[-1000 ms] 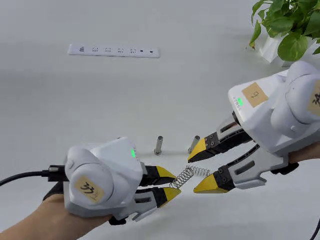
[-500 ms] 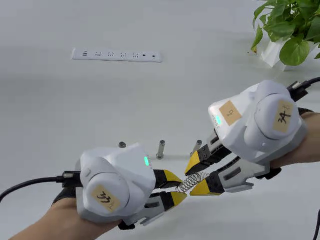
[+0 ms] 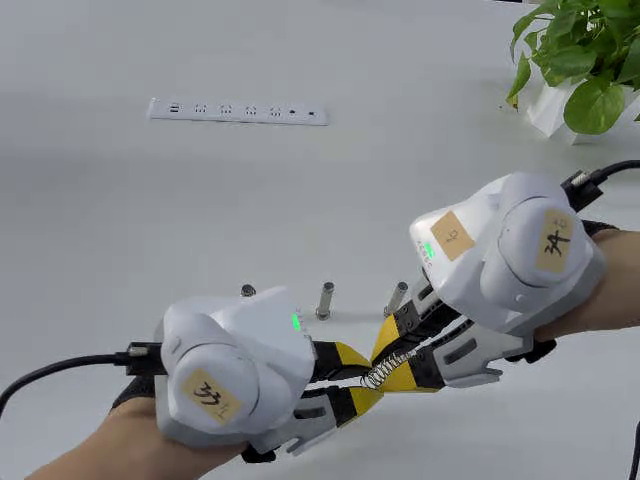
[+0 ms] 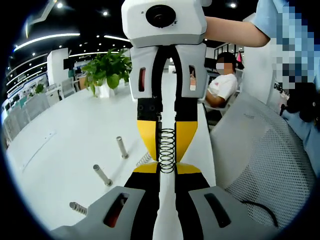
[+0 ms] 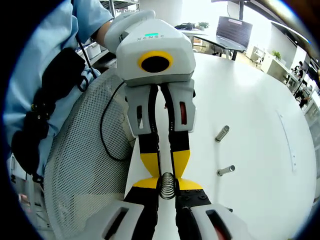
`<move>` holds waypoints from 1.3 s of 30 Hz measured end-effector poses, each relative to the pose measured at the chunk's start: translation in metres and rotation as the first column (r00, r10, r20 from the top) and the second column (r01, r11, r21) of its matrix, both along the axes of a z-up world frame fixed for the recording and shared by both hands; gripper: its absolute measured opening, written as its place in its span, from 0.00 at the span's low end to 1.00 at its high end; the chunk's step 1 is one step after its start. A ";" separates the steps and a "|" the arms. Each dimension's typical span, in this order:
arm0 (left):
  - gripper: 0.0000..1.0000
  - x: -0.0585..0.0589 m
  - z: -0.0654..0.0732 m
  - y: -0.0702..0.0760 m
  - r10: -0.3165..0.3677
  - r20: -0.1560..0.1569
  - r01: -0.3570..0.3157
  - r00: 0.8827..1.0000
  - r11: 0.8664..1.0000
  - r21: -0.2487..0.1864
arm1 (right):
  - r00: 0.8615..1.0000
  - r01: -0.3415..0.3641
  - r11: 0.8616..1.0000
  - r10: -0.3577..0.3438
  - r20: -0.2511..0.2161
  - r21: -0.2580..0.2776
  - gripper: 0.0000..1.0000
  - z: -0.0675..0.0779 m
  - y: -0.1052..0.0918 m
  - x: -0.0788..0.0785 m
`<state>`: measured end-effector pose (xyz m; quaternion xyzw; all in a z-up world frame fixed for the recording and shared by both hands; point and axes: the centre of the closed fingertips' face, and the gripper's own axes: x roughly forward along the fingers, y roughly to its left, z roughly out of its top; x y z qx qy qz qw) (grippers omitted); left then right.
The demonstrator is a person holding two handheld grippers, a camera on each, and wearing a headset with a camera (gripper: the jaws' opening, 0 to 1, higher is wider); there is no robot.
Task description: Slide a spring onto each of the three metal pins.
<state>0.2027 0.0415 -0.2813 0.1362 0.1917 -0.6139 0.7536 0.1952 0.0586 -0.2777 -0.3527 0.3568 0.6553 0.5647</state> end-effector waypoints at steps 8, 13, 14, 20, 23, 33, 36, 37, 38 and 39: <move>0.07 -0.002 0.000 -0.001 -0.005 0.001 0.005 1.000 1.000 -0.006 | 1.000 -0.005 1.000 0.005 -0.007 -0.016 0.08 0.000 -0.002 -0.002; 0.07 -0.001 0.000 -0.001 0.000 0.000 0.000 1.000 1.000 -0.015 | 1.000 0.004 1.000 -0.005 -0.010 -0.019 0.07 0.000 -0.002 -0.002; 0.07 -0.002 0.001 -0.001 -0.001 -0.004 0.001 1.000 1.000 -0.020 | 1.000 0.006 1.000 -0.006 -0.015 -0.018 0.07 0.001 -0.002 -0.002; 0.07 -0.002 0.002 -0.001 0.001 -0.011 -0.001 1.000 1.000 -0.031 | 1.000 0.009 1.000 -0.009 -0.023 -0.021 0.07 0.002 -0.002 -0.003; 0.07 -0.003 0.002 0.000 0.008 -0.021 -0.009 1.000 0.999 -0.040 | 1.000 0.007 1.000 -0.007 -0.026 -0.024 0.07 0.002 -0.001 -0.003; 0.09 0.000 0.003 0.010 0.086 -0.080 -0.094 0.993 0.991 -0.100 | 1.000 0.011 1.000 -0.012 -0.029 -0.015 0.07 0.002 0.003 -0.002; 0.14 0.002 0.001 0.018 0.133 -0.097 -0.144 0.986 0.983 -0.112 | 0.999 0.009 1.000 -0.010 -0.033 -0.019 0.07 0.001 0.002 -0.003; 0.15 0.003 0.000 0.021 0.145 -0.098 -0.155 0.985 0.981 -0.113 | 0.999 0.008 1.000 -0.009 -0.035 -0.021 0.07 0.000 0.002 -0.004; 0.18 0.004 -0.001 0.025 0.161 -0.103 -0.172 0.982 0.979 -0.110 | 0.999 0.006 1.000 -0.007 -0.035 -0.022 0.07 0.000 0.002 -0.003; 0.20 0.004 -0.003 0.029 0.175 -0.108 -0.186 0.979 0.977 -0.106 | 0.999 0.006 1.000 -0.007 -0.040 -0.026 0.07 -0.001 0.001 -0.004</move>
